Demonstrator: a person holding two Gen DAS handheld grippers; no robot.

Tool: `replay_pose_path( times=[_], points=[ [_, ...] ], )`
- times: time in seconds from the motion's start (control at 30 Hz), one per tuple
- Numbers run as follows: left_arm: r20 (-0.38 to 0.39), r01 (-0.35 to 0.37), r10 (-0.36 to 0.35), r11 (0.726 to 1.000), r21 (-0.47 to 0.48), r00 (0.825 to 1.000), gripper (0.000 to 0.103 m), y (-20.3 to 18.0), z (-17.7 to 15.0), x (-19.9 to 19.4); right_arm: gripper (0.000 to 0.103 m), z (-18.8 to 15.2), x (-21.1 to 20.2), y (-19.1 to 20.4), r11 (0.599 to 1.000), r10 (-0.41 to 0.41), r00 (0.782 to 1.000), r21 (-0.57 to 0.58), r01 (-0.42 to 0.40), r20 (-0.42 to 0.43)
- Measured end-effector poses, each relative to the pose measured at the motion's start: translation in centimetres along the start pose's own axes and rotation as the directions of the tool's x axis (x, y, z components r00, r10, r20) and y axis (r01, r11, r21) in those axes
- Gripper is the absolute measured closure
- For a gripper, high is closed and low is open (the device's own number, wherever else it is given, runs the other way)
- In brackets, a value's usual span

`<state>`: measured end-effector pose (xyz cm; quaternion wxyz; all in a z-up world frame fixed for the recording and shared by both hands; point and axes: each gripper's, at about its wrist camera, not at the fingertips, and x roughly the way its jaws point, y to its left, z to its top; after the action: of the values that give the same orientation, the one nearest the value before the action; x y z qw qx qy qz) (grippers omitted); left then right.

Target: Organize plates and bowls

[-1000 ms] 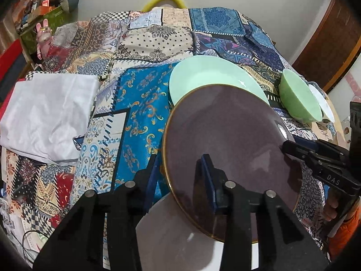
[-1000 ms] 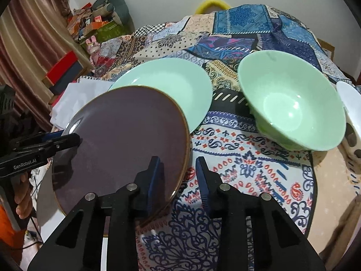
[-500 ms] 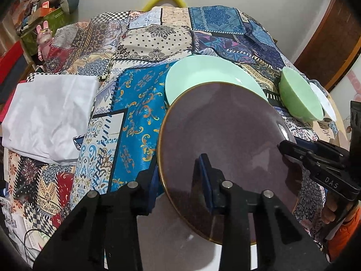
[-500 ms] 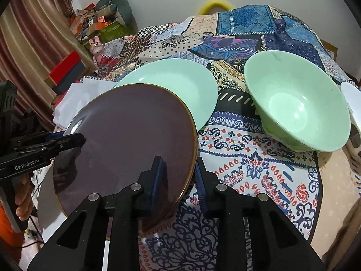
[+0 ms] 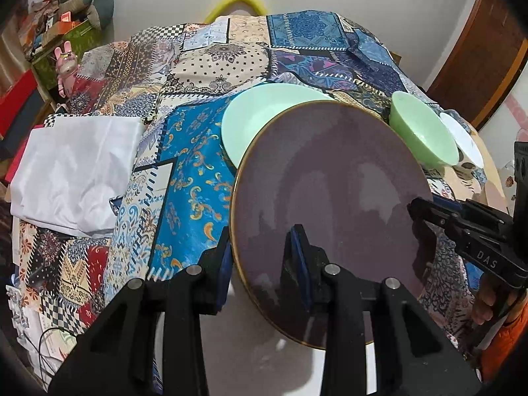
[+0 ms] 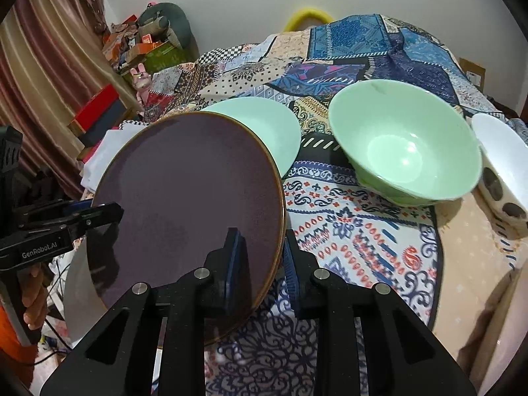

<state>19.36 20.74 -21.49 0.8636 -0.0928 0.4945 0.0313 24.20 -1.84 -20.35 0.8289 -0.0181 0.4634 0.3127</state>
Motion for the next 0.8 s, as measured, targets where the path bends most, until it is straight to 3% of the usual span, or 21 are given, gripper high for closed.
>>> replay_pose_path(
  times=[0.8],
  points=[
    [0.023, 0.048, -0.049, 0.998, 0.037, 0.999, 0.069, -6.8, -3.5, -5.3, 0.08, -3.8, -7.9, -2.1, 1.0, -0.022, 0.997, 0.024, 0.02, 0.069]
  ],
)
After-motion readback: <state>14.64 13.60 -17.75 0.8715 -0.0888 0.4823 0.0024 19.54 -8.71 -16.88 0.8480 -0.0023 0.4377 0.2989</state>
